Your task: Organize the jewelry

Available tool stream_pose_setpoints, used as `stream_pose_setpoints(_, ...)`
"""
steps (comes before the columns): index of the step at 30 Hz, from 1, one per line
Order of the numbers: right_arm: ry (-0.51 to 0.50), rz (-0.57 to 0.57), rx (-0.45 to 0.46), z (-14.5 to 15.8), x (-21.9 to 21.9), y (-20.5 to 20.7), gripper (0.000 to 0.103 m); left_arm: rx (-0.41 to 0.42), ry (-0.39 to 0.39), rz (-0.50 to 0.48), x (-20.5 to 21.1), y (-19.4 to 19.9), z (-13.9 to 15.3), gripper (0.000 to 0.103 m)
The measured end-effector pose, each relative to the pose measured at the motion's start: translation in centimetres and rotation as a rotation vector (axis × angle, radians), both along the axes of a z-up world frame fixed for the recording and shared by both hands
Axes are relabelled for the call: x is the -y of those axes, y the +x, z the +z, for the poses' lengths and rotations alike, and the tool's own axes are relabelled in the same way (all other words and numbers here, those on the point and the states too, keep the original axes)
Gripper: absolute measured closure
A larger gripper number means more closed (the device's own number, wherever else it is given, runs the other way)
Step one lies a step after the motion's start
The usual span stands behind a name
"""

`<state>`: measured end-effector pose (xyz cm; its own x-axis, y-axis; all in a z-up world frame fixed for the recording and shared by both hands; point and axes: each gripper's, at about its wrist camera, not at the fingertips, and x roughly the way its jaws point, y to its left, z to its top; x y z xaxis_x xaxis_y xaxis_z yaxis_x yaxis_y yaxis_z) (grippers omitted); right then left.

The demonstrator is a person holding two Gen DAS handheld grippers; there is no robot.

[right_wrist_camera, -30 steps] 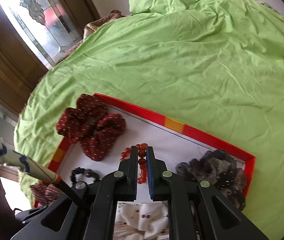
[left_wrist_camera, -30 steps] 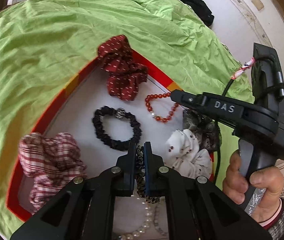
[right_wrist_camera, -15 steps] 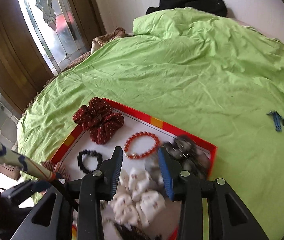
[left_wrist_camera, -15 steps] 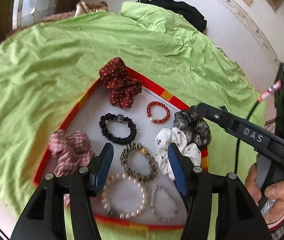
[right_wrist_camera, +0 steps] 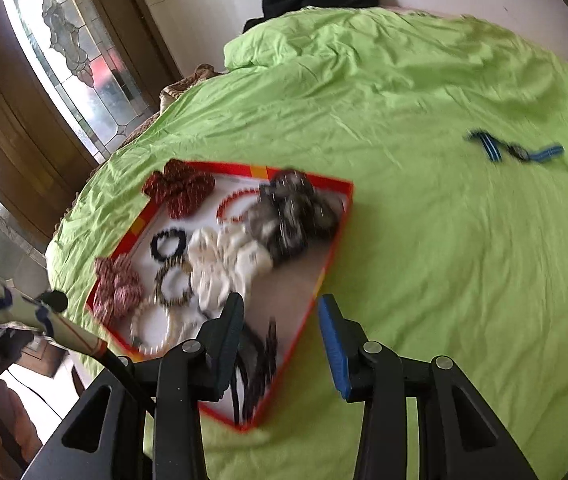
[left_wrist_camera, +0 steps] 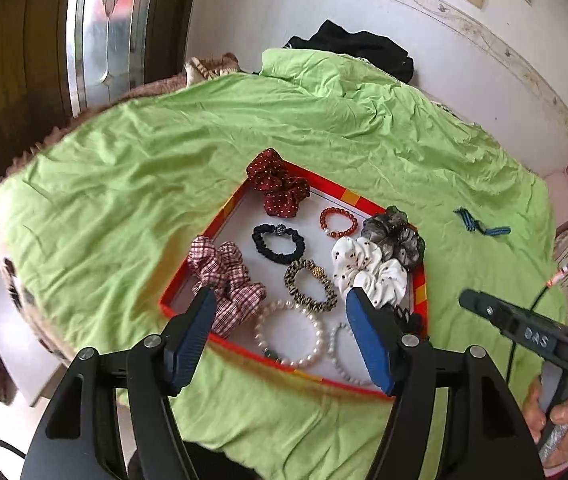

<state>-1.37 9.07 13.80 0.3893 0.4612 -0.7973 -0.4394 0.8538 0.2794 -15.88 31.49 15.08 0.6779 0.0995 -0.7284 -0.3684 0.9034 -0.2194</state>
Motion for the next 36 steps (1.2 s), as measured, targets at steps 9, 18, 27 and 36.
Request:
stream_pose_setpoints(9, -0.022, -0.029, -0.005, -1.4, 2.1, -5.9, 0.059, 0.032, 0.141, -0.008, 3.3, -3.2, 1.6, 0.030)
stream_pose_setpoints(18, -0.083, -0.040, 0.052, -1.3, 2.5, -9.9, 0.056, 0.182, 0.355, 0.143, 5.0, -7.5, 4.7, 0.002)
stream_pose_setpoints(27, -0.100, -0.037, 0.082, -1.0, 2.9, -13.2, 0.051, 0.200, 0.519, 0.225, 6.6, -10.6, 7.0, 0.000)
stream_pose_setpoints(36, -0.117, -0.065, 0.098, -1.1, 4.1, -15.2, 0.046, 0.062, 0.377, 0.134, 7.1, -10.3, 4.3, 0.000)
